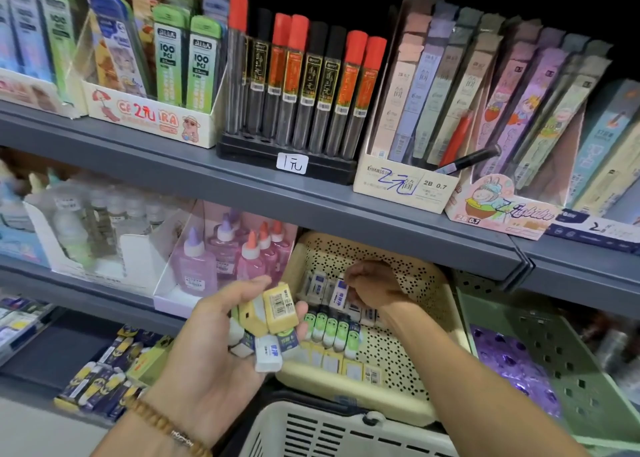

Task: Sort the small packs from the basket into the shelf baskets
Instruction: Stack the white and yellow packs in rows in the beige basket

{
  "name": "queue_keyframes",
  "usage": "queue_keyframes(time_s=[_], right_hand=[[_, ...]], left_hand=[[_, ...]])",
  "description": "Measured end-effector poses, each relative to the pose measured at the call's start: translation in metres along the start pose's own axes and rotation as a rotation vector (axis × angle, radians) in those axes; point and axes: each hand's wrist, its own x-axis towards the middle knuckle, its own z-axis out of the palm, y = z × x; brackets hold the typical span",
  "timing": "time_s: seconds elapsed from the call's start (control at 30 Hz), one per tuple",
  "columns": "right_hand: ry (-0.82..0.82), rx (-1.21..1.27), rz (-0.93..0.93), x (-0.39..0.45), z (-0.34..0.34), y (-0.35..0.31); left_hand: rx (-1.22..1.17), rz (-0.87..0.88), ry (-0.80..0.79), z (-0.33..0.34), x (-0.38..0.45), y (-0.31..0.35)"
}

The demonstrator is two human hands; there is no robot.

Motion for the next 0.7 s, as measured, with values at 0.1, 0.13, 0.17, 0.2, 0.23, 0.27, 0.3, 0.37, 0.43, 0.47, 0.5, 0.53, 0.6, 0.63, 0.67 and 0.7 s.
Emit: queue_keyframes(time_s=[0.1,0.13,0.17,0.2,0.23,0.27,0.3,0.37,0.43,0.47,0.5,0.53,0.6,0.63,0.67,0.7], right_hand=[[-0.038,-0.197,-0.012,0.002,-0.006,0.002],[-0.048,-0.281,-0.039,-0.001,-0.009,0.001],[-0.074,-0.343,-0.064,-0.005,-0.01,-0.001],[-0.124,-0.374,-0.077,-0.009,-0.01,-0.002],[-0.188,-0.384,-0.083,-0.013,-0.009,-0.004],[-0.233,-0.39,-0.083,-0.015,-0.007,-0.005],[-0.239,-0.397,-0.081,-0.016,-0.004,-0.007],[-0.211,-0.38,-0.065,-0.015,-0.001,-0.01],[-0.212,-0.344,-0.049,-0.017,-0.001,-0.013],[-0.217,-0.337,-0.055,-0.019,-0.001,-0.014],[-0.206,-0.329,-0.076,-0.021,0.0,-0.015],[-0.18,-0.303,-0.116,-0.025,0.0,-0.016],[-0.123,-0.146,-0.192,-0.039,0.0,-0.021],[-0.125,-0.039,-0.218,-0.048,-0.001,-0.026],[-0.157,0.039,-0.244,-0.059,-0.003,-0.031],[-0.21,0.06,-0.277,-0.07,-0.006,-0.037]], left_hand=[[-0.021,0.003,-0.002,-0.004,-0.001,0.002],[-0.026,0.01,-0.005,-0.004,-0.002,0.003],[-0.034,0.016,-0.012,-0.004,-0.002,0.003],[-0.041,0.02,-0.019,-0.003,-0.003,0.004],[-0.044,0.02,-0.023,-0.003,-0.003,0.004],[-0.044,0.017,-0.023,-0.002,-0.003,0.004],[-0.037,0.012,-0.022,-0.001,-0.003,0.003],[-0.017,0.0,-0.02,0.001,-0.004,0.002],[-0.007,-0.006,-0.026,0.002,-0.004,0.0],[-0.002,-0.008,-0.026,0.002,-0.004,0.0],[0.004,-0.009,-0.023,0.002,-0.004,0.0],[0.009,-0.011,-0.019,0.001,-0.004,0.0],[0.014,-0.015,-0.01,0.0,-0.003,-0.001],[0.018,-0.012,-0.008,0.0,-0.003,-0.001],[0.028,-0.007,-0.01,0.0,-0.003,-0.002],[0.044,0.001,-0.014,0.0,-0.002,-0.003]])
